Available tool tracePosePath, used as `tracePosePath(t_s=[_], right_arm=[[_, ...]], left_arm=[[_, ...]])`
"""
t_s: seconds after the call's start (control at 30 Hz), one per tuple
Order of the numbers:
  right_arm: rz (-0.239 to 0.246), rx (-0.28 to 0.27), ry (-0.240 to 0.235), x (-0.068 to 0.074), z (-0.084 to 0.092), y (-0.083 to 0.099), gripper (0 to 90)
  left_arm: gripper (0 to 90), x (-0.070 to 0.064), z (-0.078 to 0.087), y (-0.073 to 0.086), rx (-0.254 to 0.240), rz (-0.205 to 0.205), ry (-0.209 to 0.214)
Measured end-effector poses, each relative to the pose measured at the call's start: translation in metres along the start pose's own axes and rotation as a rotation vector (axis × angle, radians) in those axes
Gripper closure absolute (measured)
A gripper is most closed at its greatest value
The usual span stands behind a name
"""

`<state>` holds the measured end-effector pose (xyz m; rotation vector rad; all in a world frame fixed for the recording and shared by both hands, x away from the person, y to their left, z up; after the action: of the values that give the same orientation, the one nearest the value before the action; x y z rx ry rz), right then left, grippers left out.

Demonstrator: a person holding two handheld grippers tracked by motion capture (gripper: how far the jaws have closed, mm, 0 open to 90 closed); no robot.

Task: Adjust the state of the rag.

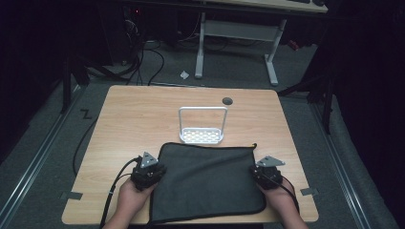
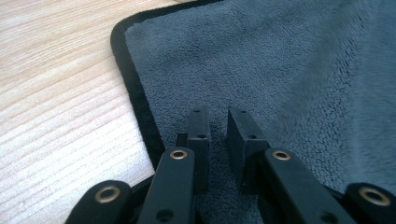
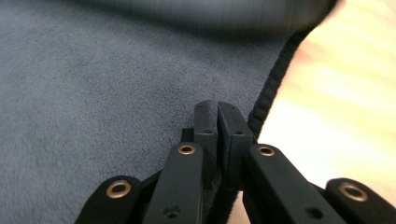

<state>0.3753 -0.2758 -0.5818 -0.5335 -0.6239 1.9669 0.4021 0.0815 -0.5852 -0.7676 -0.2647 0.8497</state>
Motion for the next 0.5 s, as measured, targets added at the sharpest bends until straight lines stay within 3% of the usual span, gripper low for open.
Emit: tracePosePath(t_s=[0.17,0.27,0.37,0.5], right_arm=[[-0.021,0.007,0.002,-0.001,0.021,0.025,87.3],[-0.021,-0.003,-0.007,0.001,0.024,0.027,82.9],[-0.030,-0.041,-0.001,-0.002,0.019,0.007,78.3],[-0.044,-0.053,0.013,-0.013,-0.005,-0.025,72.1]], left_arm=[[78.3,0.000,-0.001,-0.001,-0.002,-0.011,-0.008],[75.8,0.001,-0.001,-0.001,-0.002,-0.004,-0.012],[65.5,0.004,-0.002,-0.005,-0.021,0.018,-0.013],[60.6,0.013,-0.008,-0.012,-0.035,0.050,-0.006]])
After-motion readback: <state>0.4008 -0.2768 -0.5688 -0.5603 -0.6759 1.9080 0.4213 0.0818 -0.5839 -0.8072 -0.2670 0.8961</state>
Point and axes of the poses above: each handheld gripper's, and its own axes: z roughly backward along the jaws, y roughly out of its underside, x roughly to its left, the point moved 8 cm from there along -z, roughly forward along the jaws, and after that the axes turned 4 degrees about x, right-handed, at the moved point
